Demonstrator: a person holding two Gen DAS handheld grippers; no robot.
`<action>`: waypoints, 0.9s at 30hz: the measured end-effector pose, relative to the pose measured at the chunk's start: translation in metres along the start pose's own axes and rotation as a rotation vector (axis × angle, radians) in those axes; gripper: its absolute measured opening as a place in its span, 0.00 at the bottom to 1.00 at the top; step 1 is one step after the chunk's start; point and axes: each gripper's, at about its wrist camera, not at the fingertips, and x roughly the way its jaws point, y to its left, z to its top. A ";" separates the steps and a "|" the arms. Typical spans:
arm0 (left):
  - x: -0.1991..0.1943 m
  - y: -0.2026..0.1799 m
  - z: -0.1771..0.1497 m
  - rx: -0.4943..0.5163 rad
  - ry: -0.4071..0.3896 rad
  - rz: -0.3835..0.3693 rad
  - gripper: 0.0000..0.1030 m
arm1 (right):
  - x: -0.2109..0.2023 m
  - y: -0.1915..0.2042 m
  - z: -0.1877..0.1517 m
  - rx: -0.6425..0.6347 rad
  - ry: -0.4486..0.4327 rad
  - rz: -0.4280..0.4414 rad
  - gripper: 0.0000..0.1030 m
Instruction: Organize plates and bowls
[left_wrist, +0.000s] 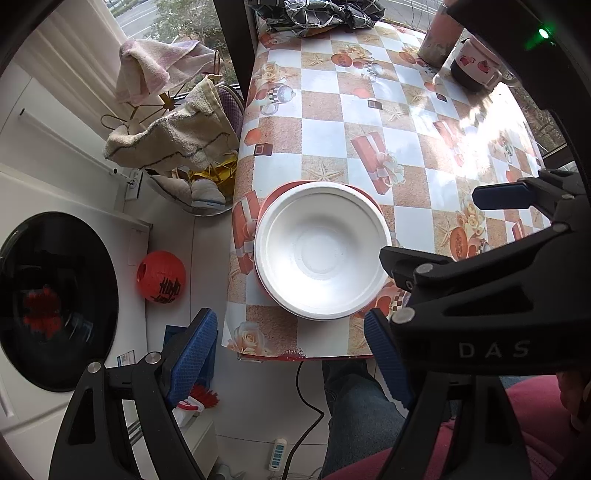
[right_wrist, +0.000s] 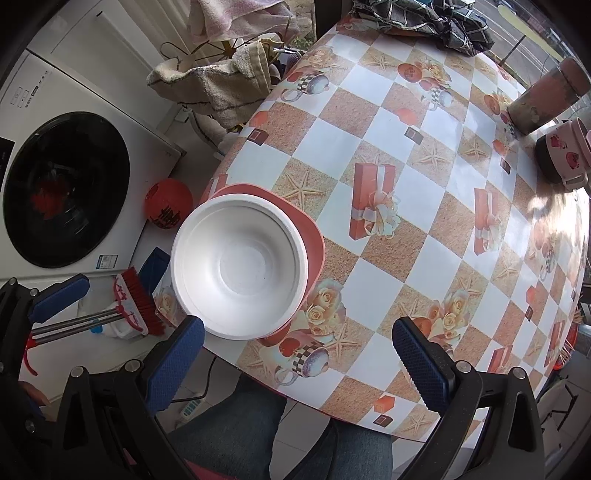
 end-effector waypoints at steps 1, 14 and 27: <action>0.000 0.000 0.000 -0.002 0.001 0.001 0.82 | 0.000 0.000 0.000 0.002 0.000 0.001 0.99; 0.000 0.000 -0.001 -0.004 0.003 0.003 0.82 | 0.001 -0.001 -0.001 0.003 0.009 0.004 0.99; -0.003 0.000 -0.002 -0.016 -0.008 0.012 0.82 | -0.002 -0.002 -0.004 0.005 0.000 0.004 0.99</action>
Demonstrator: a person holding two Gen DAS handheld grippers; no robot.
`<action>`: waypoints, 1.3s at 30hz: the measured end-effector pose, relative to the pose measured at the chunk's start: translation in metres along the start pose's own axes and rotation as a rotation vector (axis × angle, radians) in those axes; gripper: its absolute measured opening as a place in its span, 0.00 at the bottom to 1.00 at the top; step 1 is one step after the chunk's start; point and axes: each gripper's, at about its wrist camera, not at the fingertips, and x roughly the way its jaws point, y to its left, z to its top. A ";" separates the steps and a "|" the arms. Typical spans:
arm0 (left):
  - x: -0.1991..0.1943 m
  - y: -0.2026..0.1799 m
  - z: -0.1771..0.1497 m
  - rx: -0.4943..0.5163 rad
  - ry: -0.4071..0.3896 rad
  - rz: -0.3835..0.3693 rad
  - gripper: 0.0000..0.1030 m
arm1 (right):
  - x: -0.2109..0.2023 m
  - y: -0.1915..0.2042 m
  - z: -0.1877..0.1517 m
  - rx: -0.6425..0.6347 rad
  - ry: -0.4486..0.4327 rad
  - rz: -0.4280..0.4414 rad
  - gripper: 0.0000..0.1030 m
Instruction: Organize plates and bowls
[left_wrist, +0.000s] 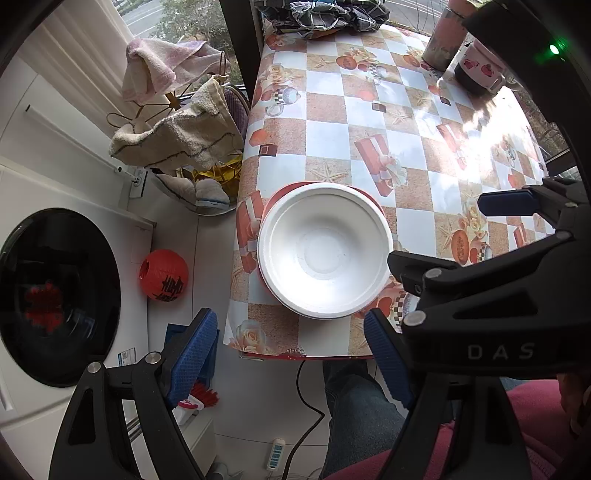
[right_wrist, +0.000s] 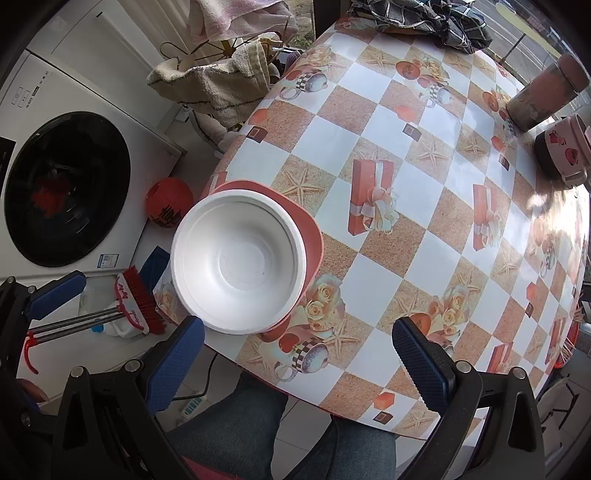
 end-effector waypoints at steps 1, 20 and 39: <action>0.000 0.000 0.000 0.001 0.000 0.001 0.82 | 0.000 0.000 0.000 -0.002 0.001 0.000 0.99; -0.004 -0.003 -0.001 0.007 -0.004 0.008 0.82 | -0.001 -0.002 0.000 0.002 0.007 0.004 0.99; -0.007 -0.002 -0.004 0.002 -0.002 0.026 0.82 | 0.000 0.001 -0.002 -0.011 0.009 0.020 0.99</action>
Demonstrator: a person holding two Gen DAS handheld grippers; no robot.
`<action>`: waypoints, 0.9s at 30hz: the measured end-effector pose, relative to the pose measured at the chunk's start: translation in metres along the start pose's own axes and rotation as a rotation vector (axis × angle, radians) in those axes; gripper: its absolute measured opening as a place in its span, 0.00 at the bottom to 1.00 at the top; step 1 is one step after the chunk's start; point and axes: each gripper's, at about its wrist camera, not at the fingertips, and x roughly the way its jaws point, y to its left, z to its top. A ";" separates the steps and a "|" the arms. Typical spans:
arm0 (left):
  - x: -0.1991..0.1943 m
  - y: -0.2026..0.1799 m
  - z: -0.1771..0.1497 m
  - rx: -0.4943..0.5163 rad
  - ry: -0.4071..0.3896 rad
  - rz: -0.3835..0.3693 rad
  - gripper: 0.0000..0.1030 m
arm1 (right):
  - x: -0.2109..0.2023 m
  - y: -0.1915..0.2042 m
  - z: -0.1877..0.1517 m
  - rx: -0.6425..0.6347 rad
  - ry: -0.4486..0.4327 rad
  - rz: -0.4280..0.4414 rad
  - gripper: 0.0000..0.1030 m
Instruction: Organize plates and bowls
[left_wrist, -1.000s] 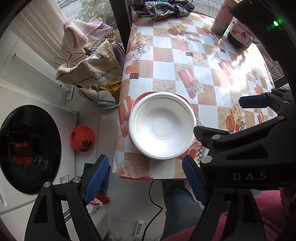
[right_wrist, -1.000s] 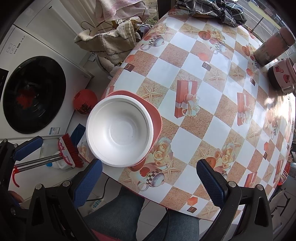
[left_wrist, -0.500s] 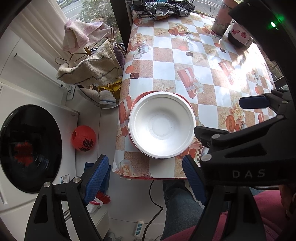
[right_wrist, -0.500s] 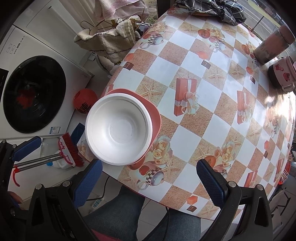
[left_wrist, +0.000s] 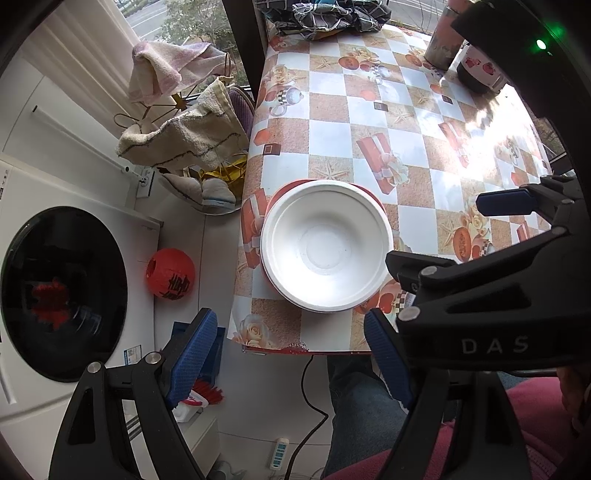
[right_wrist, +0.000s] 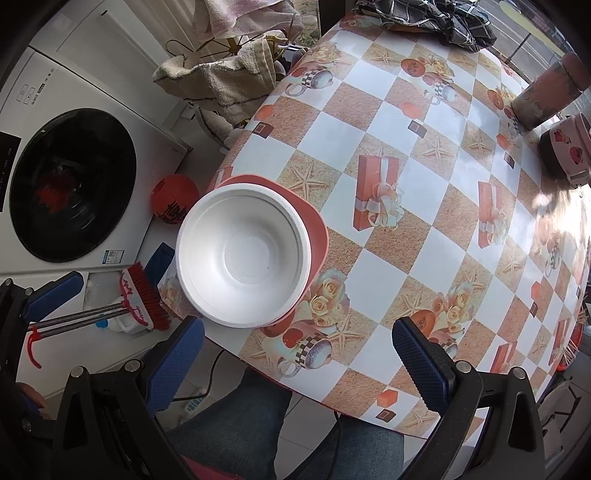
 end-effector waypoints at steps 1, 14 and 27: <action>0.000 0.000 0.000 0.002 -0.001 0.002 0.82 | 0.000 0.000 0.000 -0.001 0.000 0.000 0.99; -0.001 0.002 0.000 0.004 -0.001 0.017 0.82 | -0.001 0.000 0.001 0.007 -0.005 0.013 0.99; 0.005 0.001 -0.001 0.005 0.017 0.025 0.82 | 0.002 -0.002 0.003 0.018 -0.001 0.026 0.99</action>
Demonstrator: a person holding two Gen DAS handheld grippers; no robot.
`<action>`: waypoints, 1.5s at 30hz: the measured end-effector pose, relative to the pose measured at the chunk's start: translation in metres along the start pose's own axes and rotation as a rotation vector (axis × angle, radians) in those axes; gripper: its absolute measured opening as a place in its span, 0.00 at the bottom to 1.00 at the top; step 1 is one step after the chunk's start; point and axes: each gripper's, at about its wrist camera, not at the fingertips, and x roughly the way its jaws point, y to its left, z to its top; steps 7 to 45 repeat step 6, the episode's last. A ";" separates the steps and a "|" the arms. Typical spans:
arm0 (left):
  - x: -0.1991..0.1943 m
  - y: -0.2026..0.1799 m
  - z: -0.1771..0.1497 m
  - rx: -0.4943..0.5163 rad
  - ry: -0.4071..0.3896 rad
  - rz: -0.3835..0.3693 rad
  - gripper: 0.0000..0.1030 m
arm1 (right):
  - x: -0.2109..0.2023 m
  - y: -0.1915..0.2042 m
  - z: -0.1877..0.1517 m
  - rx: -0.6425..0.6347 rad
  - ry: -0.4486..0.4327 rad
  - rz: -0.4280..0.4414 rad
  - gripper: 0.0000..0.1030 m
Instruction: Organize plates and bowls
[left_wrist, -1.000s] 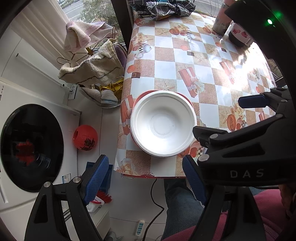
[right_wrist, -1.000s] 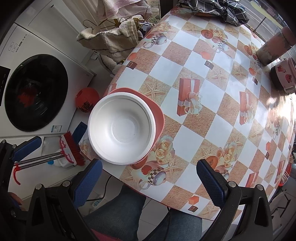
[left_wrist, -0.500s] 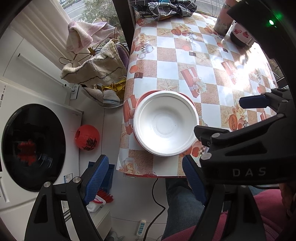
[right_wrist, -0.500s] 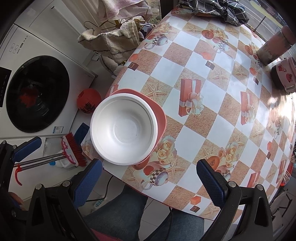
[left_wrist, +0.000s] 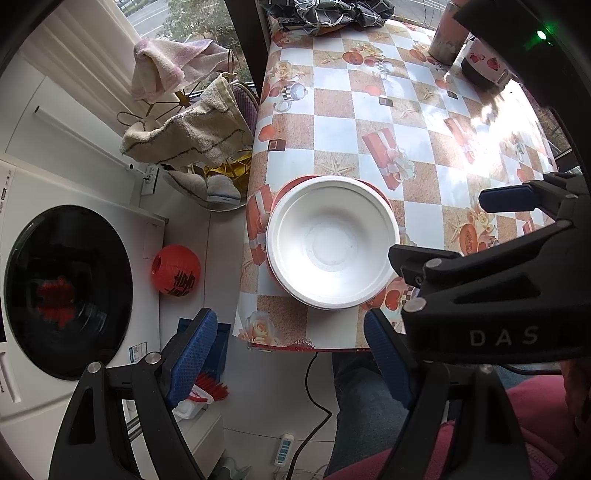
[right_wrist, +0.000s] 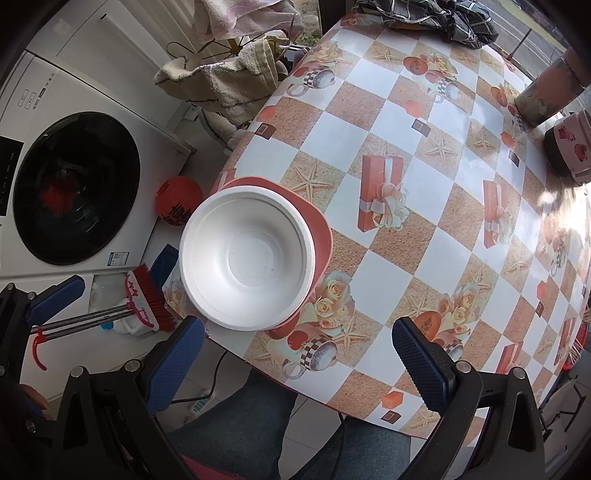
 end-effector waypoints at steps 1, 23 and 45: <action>0.001 0.001 0.000 -0.001 0.003 0.001 0.82 | 0.000 0.000 0.000 0.000 0.001 0.002 0.99; -0.004 0.001 0.001 -0.014 -0.010 -0.027 0.82 | 0.002 -0.004 0.000 0.008 0.005 0.024 0.99; -0.004 0.001 0.001 -0.014 -0.010 -0.027 0.82 | 0.002 -0.004 0.000 0.008 0.005 0.024 0.99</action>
